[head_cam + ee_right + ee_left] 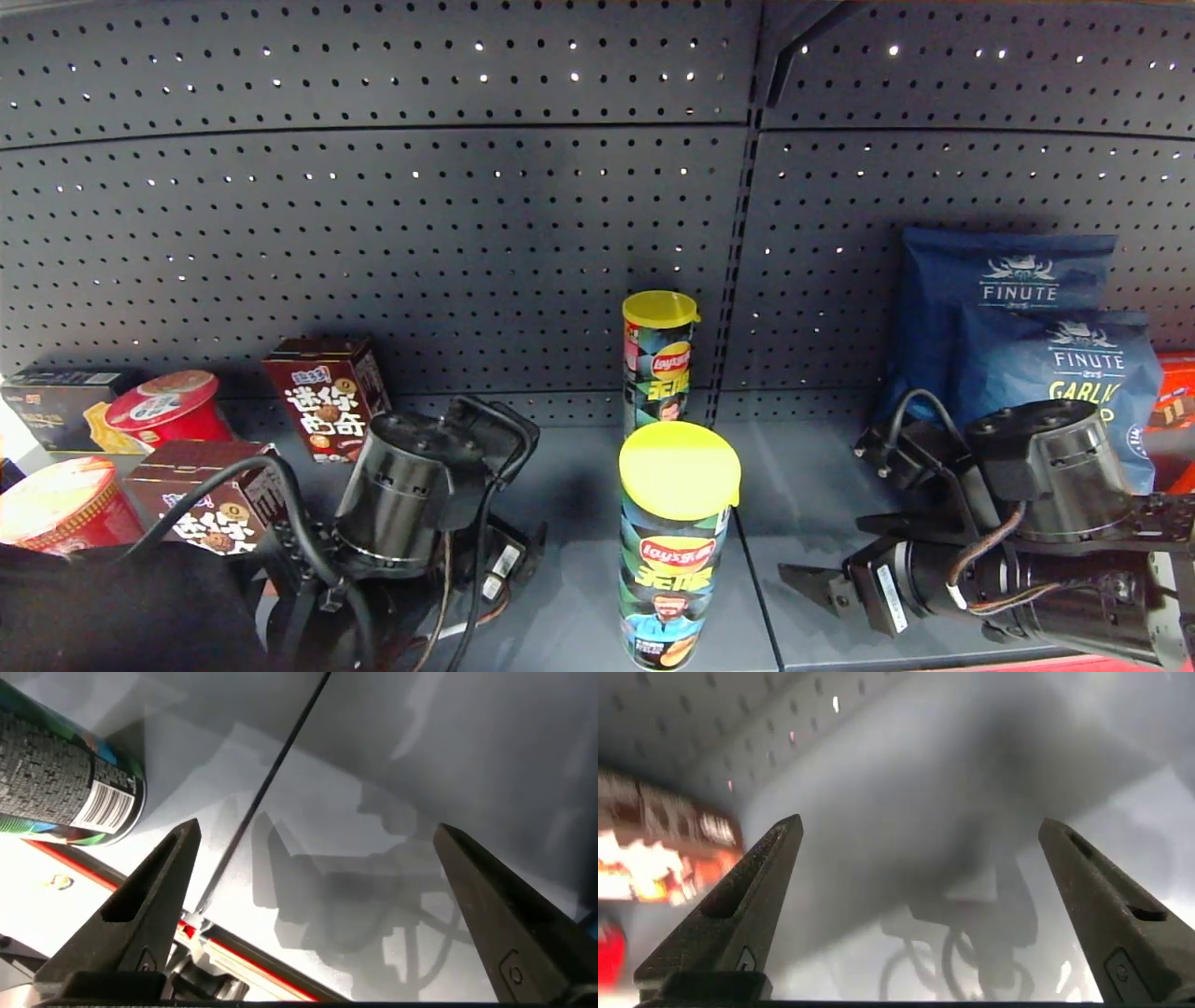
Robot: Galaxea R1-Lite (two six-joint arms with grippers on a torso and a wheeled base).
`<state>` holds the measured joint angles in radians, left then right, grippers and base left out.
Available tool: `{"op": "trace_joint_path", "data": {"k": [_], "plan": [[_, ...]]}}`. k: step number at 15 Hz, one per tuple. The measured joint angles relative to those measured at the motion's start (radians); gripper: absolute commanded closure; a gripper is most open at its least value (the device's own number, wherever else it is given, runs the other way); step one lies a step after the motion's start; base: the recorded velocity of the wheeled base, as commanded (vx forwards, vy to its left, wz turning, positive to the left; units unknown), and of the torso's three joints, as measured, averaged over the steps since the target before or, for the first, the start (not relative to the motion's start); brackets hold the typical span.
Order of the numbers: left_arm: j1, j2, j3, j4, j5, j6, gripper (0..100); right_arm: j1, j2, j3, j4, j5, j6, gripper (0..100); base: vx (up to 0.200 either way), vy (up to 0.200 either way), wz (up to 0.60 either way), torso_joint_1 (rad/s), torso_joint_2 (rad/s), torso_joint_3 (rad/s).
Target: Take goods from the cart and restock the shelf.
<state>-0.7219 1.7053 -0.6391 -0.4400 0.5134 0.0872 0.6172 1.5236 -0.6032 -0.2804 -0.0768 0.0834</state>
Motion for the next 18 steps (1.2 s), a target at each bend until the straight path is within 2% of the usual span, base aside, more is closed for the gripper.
{"op": "trace_joint_path", "data": {"k": [1, 2, 6, 8, 18], "plan": [[-0.023, -0.018, 0.009, 0.036, 0.021, -0.047, 0, 0.000, -0.003, 0.001, 0.000, -0.001, 0.000, 0, 0.000, 0.000, 0.00, 0.000, 0.00, 0.000], [-0.042, -0.035, 0.014, 0.058, 0.028, -0.074, 0, -0.001, -0.004, 0.003, 0.000, -0.001, 0.000, 0, 0.000, 0.000, 0.00, 0.000, 0.00, 0.000], [-0.096, -0.072, 0.018, 0.065, 0.031, -0.104, 0, 0.000, -0.010, 0.009, 0.000, 0.000, -0.001, 0, 0.000, 0.000, 0.00, 0.000, 0.00, 0.000], [-0.125, -0.071, 0.010, 0.065, 0.031, -0.113, 0, -0.001, -0.010, 0.008, 0.000, 0.000, 0.000, 0, 0.000, 0.000, 0.00, 0.000, 0.00, 0.000], [-0.183, -0.029, -0.030, 0.061, 0.028, -0.118, 0, -0.007, -0.010, 0.013, 0.000, 0.003, 0.000, 0, 0.000, 0.000, 0.00, 0.000, 0.00, 0.000]]}}
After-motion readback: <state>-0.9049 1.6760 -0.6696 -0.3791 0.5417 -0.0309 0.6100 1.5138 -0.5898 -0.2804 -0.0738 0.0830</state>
